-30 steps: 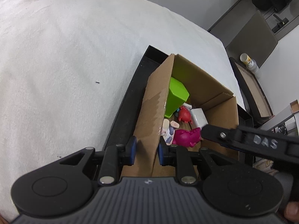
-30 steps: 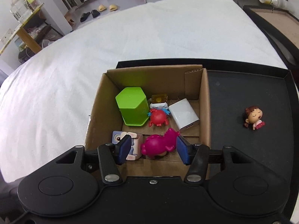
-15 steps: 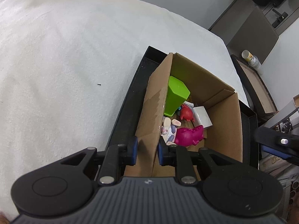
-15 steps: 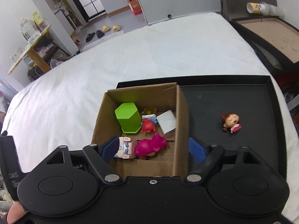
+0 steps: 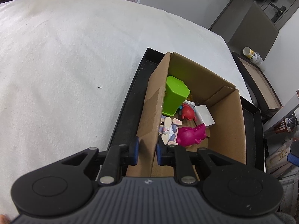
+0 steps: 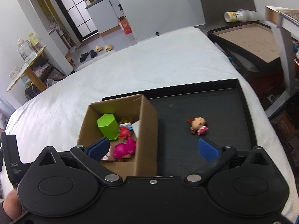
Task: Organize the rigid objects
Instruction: 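Move the right gripper over the tray toward the doll, then close the right gripper on the doll and lift it, then carry the doll into the box and open the right gripper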
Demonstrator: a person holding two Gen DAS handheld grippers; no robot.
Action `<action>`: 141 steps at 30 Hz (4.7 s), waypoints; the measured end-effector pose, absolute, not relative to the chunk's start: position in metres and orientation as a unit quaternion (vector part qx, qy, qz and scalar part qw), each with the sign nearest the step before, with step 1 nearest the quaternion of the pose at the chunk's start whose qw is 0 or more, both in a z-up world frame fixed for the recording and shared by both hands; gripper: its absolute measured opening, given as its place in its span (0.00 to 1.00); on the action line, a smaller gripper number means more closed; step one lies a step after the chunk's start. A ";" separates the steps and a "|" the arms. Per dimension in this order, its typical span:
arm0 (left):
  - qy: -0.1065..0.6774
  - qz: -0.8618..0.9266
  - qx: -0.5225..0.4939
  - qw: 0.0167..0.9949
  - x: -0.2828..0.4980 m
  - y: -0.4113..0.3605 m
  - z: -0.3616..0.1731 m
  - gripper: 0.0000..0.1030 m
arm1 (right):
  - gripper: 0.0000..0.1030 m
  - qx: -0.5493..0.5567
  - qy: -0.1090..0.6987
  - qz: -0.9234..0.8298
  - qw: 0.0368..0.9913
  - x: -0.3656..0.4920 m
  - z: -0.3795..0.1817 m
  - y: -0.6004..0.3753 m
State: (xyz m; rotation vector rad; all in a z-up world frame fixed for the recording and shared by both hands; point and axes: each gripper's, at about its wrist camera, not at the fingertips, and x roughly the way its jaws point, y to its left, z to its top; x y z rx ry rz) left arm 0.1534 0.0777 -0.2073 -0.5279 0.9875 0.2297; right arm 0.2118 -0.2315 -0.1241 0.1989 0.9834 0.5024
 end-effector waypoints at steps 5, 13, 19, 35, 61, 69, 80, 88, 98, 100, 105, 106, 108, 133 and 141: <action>0.467 0.110 -0.246 0.842 0.153 0.077 -0.207 0.17 | 1.00 0.103 0.471 0.226 0.847 0.212 -0.133 -0.245; 0.466 0.110 -0.249 0.842 0.153 0.078 -0.208 0.17 | 1.00 0.120 0.481 0.216 0.841 0.216 -0.153 -0.262; 0.466 0.110 -0.251 0.841 0.153 0.079 -0.207 0.17 | 1.00 0.144 0.485 0.196 0.840 0.224 -0.165 -0.269; 0.468 0.114 -0.247 0.841 0.155 0.077 -0.208 0.17 | 1.00 0.184 0.498 0.171 0.830 0.253 -0.200 -0.266; 0.472 0.120 -0.247 0.838 0.160 0.077 -0.210 0.17 | 0.94 0.112 0.507 0.147 0.842 0.298 -0.242 -0.226; 0.472 0.121 -0.248 0.838 0.160 0.077 -0.211 0.17 | 0.48 0.083 0.509 0.153 0.843 0.298 -0.250 -0.219; 0.473 0.121 -0.246 0.837 0.161 0.077 -0.210 0.17 | 0.38 0.094 0.531 0.167 0.825 0.280 -0.232 -0.234; 0.470 0.119 -0.248 0.838 0.160 0.078 -0.208 0.17 | 0.37 0.101 0.533 0.167 0.823 0.266 -0.216 -0.242; 0.471 0.117 -0.252 0.837 0.160 0.080 -0.206 0.17 | 0.37 0.098 0.514 0.183 0.832 0.258 -0.180 -0.241; 0.471 0.116 -0.253 0.837 0.159 0.080 -0.206 0.17 | 0.37 0.096 0.511 0.185 0.834 0.255 -0.174 -0.241; 0.469 0.115 -0.253 0.839 0.157 0.080 -0.204 0.17 | 0.37 0.089 0.507 0.193 0.835 0.251 -0.160 -0.235; 0.469 0.115 -0.253 0.838 0.157 0.080 -0.205 0.17 | 0.37 0.087 0.506 0.195 0.836 0.249 -0.157 -0.234; 0.470 0.115 -0.251 0.839 0.157 0.079 -0.205 0.17 | 0.37 0.084 0.505 0.198 0.836 0.247 -0.153 -0.231; 0.467 0.110 -0.255 0.840 0.156 0.080 -0.205 0.17 | 0.37 0.035 0.487 0.270 0.830 0.223 -0.118 -0.148; 0.467 0.101 -0.267 0.837 0.154 0.083 -0.206 0.17 | 0.37 -0.028 0.487 0.270 0.830 0.211 -0.128 -0.115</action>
